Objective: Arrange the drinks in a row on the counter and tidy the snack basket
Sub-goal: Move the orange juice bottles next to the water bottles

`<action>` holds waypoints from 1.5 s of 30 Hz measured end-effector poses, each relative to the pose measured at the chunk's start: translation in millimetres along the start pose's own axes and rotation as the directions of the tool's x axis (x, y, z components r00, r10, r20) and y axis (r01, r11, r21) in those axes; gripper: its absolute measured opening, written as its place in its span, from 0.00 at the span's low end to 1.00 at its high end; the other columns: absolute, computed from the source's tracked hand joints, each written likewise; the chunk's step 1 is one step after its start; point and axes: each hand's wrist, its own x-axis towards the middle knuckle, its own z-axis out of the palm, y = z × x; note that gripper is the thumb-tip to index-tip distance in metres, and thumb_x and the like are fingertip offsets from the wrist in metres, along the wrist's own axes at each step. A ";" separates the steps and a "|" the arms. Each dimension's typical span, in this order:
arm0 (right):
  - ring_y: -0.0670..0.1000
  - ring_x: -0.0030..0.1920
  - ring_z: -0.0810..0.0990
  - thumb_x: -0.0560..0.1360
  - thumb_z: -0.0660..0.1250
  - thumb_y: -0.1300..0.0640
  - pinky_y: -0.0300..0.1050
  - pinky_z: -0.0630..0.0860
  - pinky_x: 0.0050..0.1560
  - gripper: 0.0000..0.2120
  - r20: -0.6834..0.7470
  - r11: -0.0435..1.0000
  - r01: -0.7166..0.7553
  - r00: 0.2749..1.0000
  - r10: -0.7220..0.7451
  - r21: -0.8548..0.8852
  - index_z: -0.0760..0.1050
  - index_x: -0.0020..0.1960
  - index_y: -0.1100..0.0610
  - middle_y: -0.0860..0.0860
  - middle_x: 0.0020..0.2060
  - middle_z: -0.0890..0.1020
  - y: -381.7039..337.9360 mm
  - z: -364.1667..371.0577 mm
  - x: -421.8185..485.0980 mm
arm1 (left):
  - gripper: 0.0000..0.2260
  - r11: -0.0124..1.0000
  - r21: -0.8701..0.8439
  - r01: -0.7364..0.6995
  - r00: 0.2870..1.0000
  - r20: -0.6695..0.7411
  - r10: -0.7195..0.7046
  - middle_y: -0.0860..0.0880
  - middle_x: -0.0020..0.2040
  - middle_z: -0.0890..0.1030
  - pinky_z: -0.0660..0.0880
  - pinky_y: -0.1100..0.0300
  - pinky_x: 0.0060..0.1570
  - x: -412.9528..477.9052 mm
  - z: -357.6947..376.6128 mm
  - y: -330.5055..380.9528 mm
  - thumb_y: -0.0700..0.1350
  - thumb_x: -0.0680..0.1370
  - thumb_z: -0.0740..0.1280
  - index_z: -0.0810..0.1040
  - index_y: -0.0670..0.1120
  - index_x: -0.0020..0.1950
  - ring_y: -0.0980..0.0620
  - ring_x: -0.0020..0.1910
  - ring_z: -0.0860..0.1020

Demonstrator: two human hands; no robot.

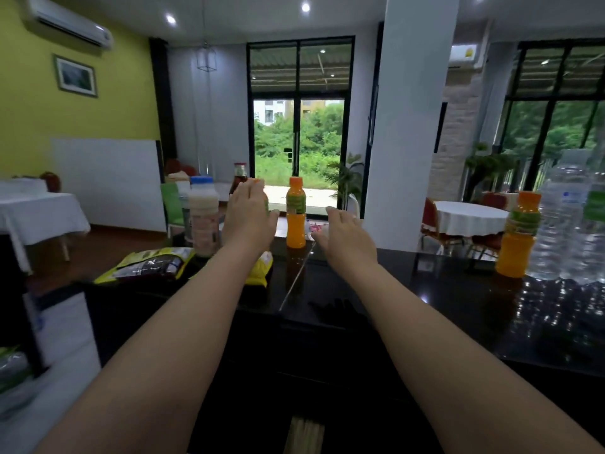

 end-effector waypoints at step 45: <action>0.57 0.55 0.78 0.74 0.70 0.49 0.49 0.73 0.50 0.20 0.001 0.800 -0.516 0.841 0.542 0.307 0.68 0.61 0.55 0.54 0.55 0.80 111.0 -60.9 -23.6 | 0.22 0.873 -0.482 0.070 0.956 0.282 0.079 0.51 0.53 0.80 0.74 0.54 0.50 -27.4 66.4 134.8 0.51 0.71 0.75 0.71 0.51 0.61 0.48 0.51 0.78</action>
